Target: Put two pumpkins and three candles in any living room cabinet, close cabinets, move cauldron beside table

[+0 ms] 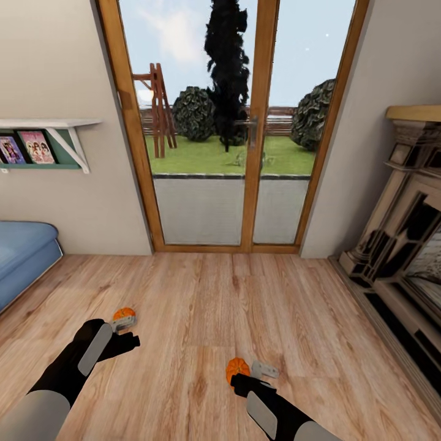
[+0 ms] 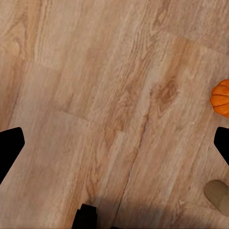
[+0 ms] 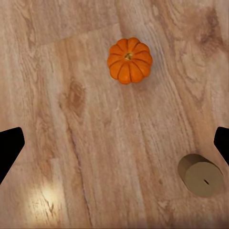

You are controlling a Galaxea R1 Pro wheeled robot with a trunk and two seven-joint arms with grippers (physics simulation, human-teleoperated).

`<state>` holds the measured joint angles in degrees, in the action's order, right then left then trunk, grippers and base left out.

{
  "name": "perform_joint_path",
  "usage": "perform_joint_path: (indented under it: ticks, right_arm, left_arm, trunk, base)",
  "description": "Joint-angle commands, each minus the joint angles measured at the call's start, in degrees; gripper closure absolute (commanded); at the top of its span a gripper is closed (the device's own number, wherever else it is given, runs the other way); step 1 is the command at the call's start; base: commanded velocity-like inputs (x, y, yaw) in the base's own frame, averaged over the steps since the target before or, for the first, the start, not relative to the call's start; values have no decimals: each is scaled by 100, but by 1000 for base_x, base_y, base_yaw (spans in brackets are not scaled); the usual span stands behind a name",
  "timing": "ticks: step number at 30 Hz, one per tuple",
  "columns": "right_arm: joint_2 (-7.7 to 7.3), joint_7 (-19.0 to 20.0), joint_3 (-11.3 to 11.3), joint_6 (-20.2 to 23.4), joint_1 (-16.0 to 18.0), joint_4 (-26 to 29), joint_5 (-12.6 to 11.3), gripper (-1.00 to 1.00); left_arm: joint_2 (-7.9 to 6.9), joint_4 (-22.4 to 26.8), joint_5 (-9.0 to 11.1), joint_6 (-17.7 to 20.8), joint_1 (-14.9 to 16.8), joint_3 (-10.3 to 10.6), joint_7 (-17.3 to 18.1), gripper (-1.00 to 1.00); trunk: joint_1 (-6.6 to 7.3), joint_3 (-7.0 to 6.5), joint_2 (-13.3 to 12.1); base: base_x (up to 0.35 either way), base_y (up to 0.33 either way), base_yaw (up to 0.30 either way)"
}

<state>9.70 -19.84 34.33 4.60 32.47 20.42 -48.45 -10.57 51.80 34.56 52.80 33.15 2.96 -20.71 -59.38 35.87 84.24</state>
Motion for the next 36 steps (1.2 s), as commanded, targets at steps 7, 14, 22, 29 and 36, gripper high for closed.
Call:
perform_joint_path:
  ticks: [7, 14, 22, 29, 36]
  right_arm:
    - [-28, -55, 33, 76, 5, 3, -59, -100]
    - [-22, -66, 7, 294, 5, -340, -75, -100]
    - [-21, -68, -21, 364, 5, -530, -88, -100]
    - [-22, -58, -28, 166, 5, -754, -77, -100]
    - [-35, -64, -23, 33, 5, -832, -82, -100]
  left_arm:
    - [67, 365, 60, 259, -1, 17, -56, -100]
    - [54, 771, 391, 344, -25, -11, -58, -100]
    - [-30, 1096, 1161, 361, -103, -14, -86, -100]
    - [-288, 1632, 1458, 388, -292, -14, -83, -100]
    - [-398, 2593, 1988, 403, -621, 5, -120, -100]
  trunk:
    - [-154, 132, 285]
    - [-308, 257, 566]
    - [-484, 401, 887]
    - [-637, 527, 1168]
    - [-791, 652, 1448]
  base:
    - [0, 0, 0]
    - [0, 0, 0]
    - [0, 0, 0]
    - [0, 0, 0]
    - [0, 0, 0]
